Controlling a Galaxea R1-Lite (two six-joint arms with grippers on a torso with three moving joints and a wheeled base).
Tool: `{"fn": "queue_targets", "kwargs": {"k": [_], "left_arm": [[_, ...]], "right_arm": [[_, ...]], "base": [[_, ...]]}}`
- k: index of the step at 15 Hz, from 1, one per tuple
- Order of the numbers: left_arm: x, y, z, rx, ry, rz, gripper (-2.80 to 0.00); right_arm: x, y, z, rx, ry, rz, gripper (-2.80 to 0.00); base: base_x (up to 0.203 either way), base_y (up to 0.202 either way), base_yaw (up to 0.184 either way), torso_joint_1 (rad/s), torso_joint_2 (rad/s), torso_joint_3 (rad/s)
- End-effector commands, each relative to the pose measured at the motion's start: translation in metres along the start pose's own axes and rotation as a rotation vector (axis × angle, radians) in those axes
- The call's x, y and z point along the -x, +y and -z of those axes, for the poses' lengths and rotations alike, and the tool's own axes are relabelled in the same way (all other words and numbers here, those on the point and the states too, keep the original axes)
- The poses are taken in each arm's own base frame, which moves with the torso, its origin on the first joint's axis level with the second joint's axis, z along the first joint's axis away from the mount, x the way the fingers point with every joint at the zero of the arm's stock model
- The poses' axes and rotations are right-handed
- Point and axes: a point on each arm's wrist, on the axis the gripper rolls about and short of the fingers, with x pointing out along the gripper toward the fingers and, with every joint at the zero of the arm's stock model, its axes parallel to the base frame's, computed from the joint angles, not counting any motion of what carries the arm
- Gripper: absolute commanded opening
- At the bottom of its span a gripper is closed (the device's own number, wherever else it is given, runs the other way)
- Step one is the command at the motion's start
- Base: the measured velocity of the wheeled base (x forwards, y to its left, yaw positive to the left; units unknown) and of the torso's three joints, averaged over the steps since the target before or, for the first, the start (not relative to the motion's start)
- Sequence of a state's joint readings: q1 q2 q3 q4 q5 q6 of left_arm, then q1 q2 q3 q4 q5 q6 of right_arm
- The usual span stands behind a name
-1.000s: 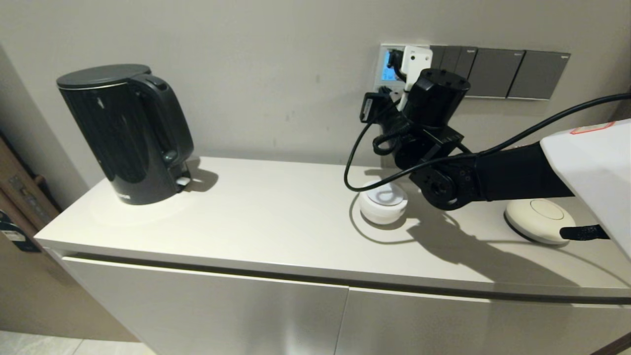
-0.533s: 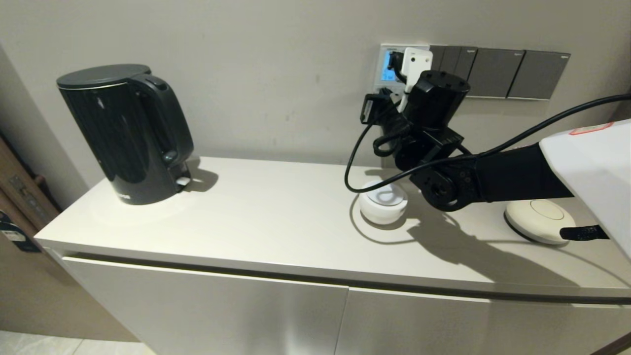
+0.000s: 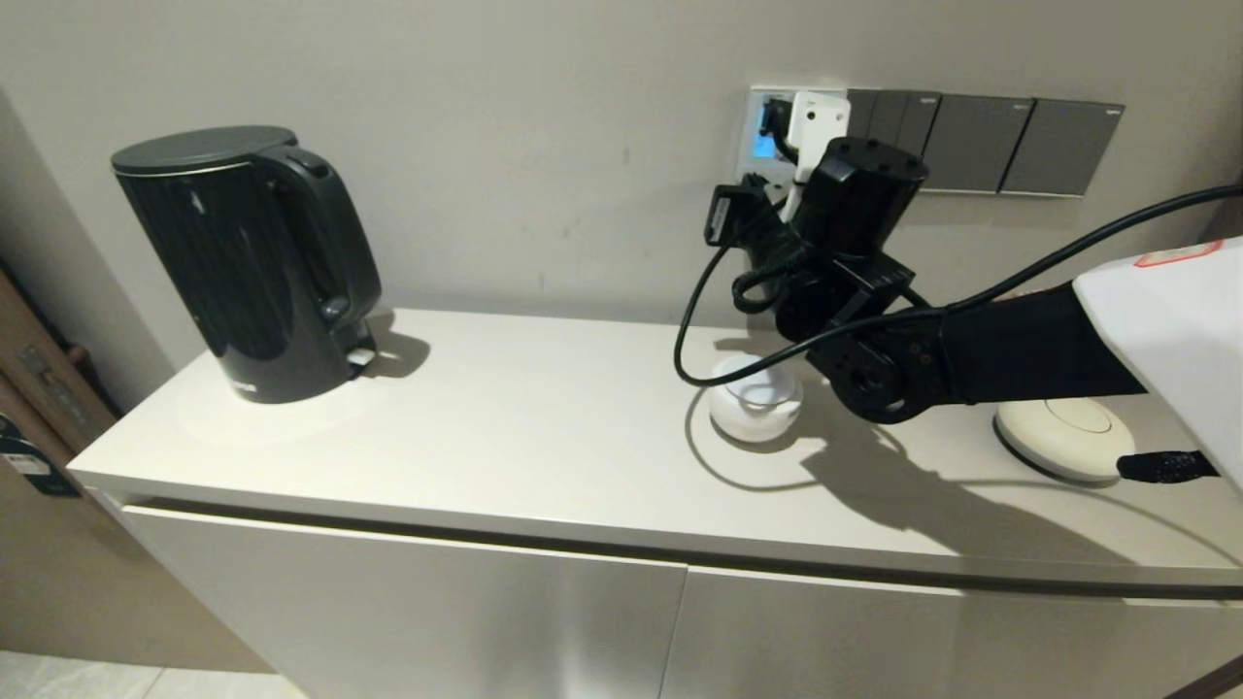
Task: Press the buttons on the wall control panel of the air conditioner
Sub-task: Press the temperature increase button, then turn off the central air conditioner
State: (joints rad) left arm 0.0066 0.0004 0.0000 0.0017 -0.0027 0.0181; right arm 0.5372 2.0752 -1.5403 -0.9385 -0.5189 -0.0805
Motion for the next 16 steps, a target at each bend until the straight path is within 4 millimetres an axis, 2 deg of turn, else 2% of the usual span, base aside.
{"fn": "queue_targets", "kwargs": {"k": [1, 3, 6, 9, 10, 13, 16], "left_arm": [[0.0, 0.0, 0.0, 0.0, 0.0, 0.001, -2.8], [0.0, 0.0, 0.0, 0.0, -0.001, 0.001, -2.8], [0.0, 0.0, 0.0, 0.0, 0.0, 0.0, -2.8], [0.0, 0.0, 0.0, 0.0, 0.0, 0.001, -2.8], [0.0, 0.0, 0.0, 0.0, 0.0, -0.001, -2.8], [0.0, 0.0, 0.0, 0.0, 0.001, 0.001, -2.8], [0.0, 0.0, 0.0, 0.0, 0.001, 0.0, -2.8]], "right_arm": [[0.003, 0.001, -0.007, -0.009, -0.012, -0.003, -2.8], [0.004, 0.001, -0.009, -0.011, -0.013, -0.004, -2.8], [0.013, -0.006, -0.025, -0.018, -0.022, -0.001, -2.8], [0.033, -0.023, -0.052, -0.026, -0.035, 0.012, -2.8], [0.042, -0.031, -0.056, -0.018, -0.024, 0.017, -2.8], [0.061, -0.075, -0.058, 0.028, -0.008, 0.091, -2.8], [0.079, -0.128, -0.06, 0.094, 0.006, 0.179, -2.8]], "base": [[0.0, 0.0, 0.0, 0.0, 0.0, 0.0], [0.0, 0.0, 0.0, 0.0, 0.0, 0.0], [0.0, 0.0, 0.0, 0.0, 0.0, 0.0], [0.0, 0.0, 0.0, 0.0, 0.0, 0.0], [0.0, 0.0, 0.0, 0.0, 0.0, 0.0], [0.0, 0.0, 0.0, 0.0, 0.0, 0.0], [0.0, 0.0, 0.0, 0.0, 0.0, 0.0]]}}
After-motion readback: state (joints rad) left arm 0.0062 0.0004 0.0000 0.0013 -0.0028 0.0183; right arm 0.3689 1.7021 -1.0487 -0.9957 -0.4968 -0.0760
